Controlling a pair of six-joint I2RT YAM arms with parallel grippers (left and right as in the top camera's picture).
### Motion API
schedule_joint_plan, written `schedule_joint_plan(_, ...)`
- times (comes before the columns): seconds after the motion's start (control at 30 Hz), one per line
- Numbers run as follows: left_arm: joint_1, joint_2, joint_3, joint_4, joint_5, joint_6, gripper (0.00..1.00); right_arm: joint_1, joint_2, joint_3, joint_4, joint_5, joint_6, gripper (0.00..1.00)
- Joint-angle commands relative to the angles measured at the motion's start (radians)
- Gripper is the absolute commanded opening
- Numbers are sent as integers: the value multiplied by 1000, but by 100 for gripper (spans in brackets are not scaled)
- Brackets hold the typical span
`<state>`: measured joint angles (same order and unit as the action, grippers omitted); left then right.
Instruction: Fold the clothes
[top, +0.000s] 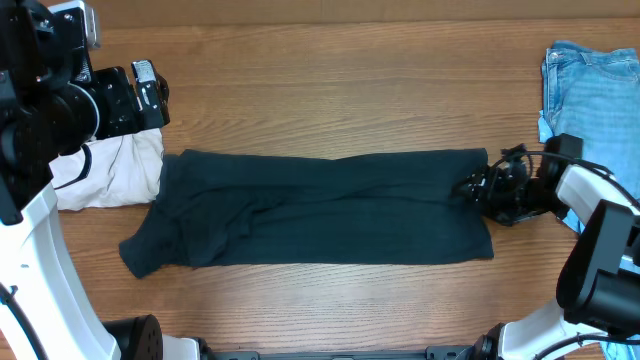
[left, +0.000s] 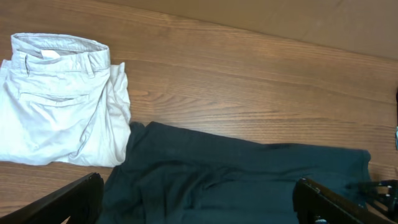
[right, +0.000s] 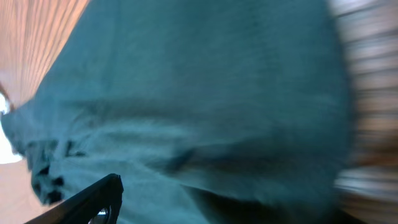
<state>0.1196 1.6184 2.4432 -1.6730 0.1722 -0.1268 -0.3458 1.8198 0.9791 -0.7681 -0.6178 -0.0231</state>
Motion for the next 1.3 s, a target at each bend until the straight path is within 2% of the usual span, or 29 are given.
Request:
schedule_joint_plan(0.0,4,5,8,0,11,8,100,31,45,-61,2,40,2,54)
schedule_joint_plan(0.07,4,5,7,0,11,8,100,21,45,-61,-7,40,2,39)
schedule_joint_plan(0.13,4,5,7,0,11,8,100,12,45,-61,-10,40,2,14)
schedule_joint_plan(0.17,4,5,7,0,11,8,100,8,45,-60,-6,41,18,5)
schedule_joint_plan(0.2,4,5,7,0,11,8,100,0,45,-49,-6,42,29,4)
schedule_joint_plan(0.33,4,5,7,1,11,8,100,-58,43,145,-117,175,129,4)
schedule_joint_plan(0.47,4,5,7,1,11,8,100,-91,43,470,-307,285,128,4)
schedule_joint_plan(0.6,4,5,7,1,11,8,100,-34,43,576,-457,284,120,4)
schedule_joint_plan(0.73,4,5,7,1,11,8,100,182,43,576,-521,284,104,4)
schedule_joint_plan(0.83,4,5,7,1,11,8,100,445,43,575,-491,285,168,4)
schedule_joint_plan(1.03,4,5,7,1,11,8,100,889,55,508,-213,296,353,4)
schedule_joint_plan(1.23,4,5,7,1,11,8,100,1061,164,504,-96,290,402,4)
schedule_joint_plan(1.27,4,5,7,0,11,8,100,1070,169,504,-68,252,402,25)
